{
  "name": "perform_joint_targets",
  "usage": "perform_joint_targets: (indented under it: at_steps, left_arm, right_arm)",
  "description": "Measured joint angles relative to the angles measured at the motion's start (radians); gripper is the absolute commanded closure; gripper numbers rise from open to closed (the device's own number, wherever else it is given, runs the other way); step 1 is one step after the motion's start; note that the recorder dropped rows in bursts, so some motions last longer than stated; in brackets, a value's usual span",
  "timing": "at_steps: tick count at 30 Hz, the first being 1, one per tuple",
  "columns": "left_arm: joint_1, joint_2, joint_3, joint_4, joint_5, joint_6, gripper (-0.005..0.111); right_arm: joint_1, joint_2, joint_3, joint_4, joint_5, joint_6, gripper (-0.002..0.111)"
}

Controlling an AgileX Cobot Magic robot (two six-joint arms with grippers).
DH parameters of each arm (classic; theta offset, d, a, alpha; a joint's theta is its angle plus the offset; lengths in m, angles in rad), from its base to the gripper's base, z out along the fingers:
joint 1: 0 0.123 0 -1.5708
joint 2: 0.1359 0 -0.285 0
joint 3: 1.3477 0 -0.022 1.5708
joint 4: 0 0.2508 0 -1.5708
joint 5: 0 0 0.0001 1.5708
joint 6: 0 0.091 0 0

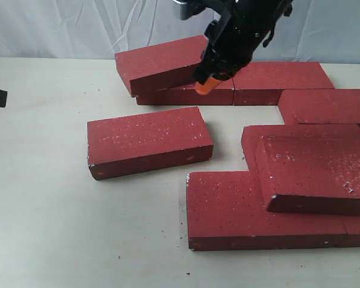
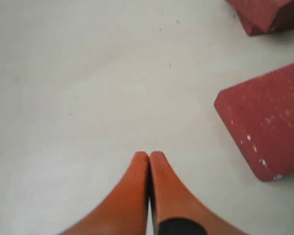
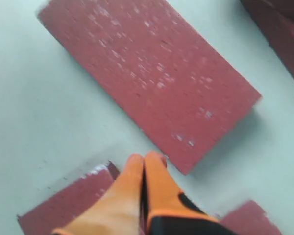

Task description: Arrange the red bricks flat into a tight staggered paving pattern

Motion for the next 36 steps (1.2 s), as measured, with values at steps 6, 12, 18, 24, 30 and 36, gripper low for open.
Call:
perform_joint_targets:
  at_steps: [6, 12, 18, 24, 30, 36]
  left_arm:
    - [0.000, 0.166, -0.073, -0.016, 0.185, 0.000, 0.107]
    - [0.000, 0.225, -0.064, -0.266, 0.153, 0.151, 0.107]
    - [0.000, 0.245, -0.016, -0.564, 0.025, 0.561, 0.107]
    - [0.000, 0.369, -0.025, -0.578, 0.014, 0.668, 0.107]
    - [0.000, 0.539, -0.094, -0.582, 0.027, 0.679, 0.107]
    - [0.000, 0.634, -0.143, -0.589, 0.052, 0.679, 0.107]
  right_arm:
    - [0.098, 0.000, 0.040, -0.043, 0.019, 0.008, 0.108]
    - [0.153, 0.000, 0.048, -0.153, 0.030, 0.156, 0.108]
    - [0.155, 0.000, 0.144, -0.004, -0.025, 0.081, 0.108]
    - [0.161, 0.000, 0.301, 0.104, -0.159, -0.078, 0.108]
    - [0.219, 0.038, 0.349, 0.178, -0.387, -0.240, 0.108]
    - [0.284, 0.135, 0.308, 0.115, -0.404, -0.263, 0.108]
